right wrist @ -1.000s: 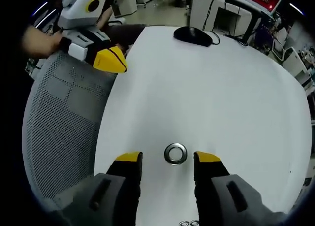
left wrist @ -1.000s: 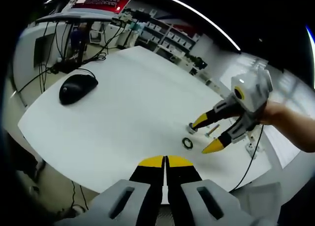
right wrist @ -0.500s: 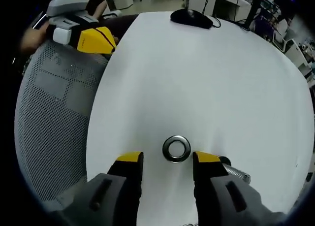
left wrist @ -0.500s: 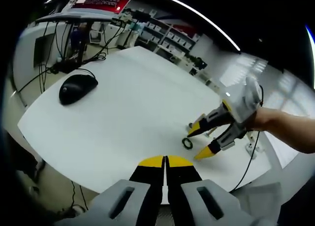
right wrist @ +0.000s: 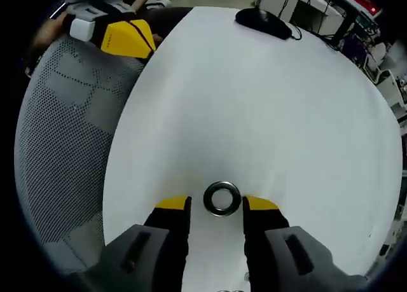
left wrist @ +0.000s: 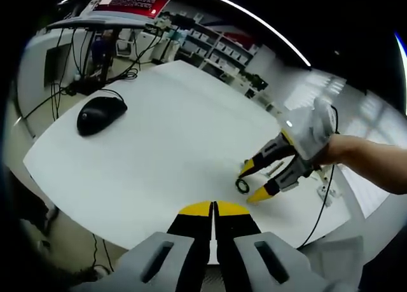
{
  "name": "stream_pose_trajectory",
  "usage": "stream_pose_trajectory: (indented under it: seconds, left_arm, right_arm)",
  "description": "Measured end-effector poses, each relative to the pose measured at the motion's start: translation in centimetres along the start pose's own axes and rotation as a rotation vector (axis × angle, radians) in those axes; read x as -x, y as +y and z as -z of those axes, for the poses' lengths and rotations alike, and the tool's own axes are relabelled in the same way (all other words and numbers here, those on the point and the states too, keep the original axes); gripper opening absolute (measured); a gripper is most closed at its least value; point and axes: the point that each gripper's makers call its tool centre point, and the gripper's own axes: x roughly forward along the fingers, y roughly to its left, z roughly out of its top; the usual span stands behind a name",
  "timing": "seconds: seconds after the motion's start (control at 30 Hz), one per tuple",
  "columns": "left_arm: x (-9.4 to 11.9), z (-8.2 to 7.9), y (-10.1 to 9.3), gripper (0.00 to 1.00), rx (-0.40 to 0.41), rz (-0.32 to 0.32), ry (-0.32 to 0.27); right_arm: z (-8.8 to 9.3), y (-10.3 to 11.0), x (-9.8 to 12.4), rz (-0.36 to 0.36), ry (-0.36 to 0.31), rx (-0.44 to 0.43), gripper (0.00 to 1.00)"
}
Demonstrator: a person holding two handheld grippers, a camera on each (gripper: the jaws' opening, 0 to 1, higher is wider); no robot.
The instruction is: Place the washer onto the threaded stud by aligning its center hole with the stud, sliding it down to the base, and recovering from edge contact or off-axis alignment until the washer reaches the visible bottom stop.
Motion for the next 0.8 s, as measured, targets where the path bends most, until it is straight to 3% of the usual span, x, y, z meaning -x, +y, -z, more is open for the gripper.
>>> stream_pose_trajectory:
  seconds: [0.23, 0.63, 0.8]
  left_arm:
    - [0.01, 0.07, -0.01, 0.00, -0.003, -0.001, 0.004]
    - [0.00, 0.01, -0.04, 0.00, -0.004, 0.003, 0.001]
    - [0.02, -0.01, -0.06, 0.00, -0.004, 0.002, 0.000]
  right_arm:
    - [-0.27, 0.10, 0.08, -0.002, 0.031, 0.021, 0.26]
    - [0.05, 0.25, 0.14, -0.013, 0.021, 0.078, 0.25]
    - [0.22, 0.12, 0.09, -0.003, 0.019, 0.059, 0.24]
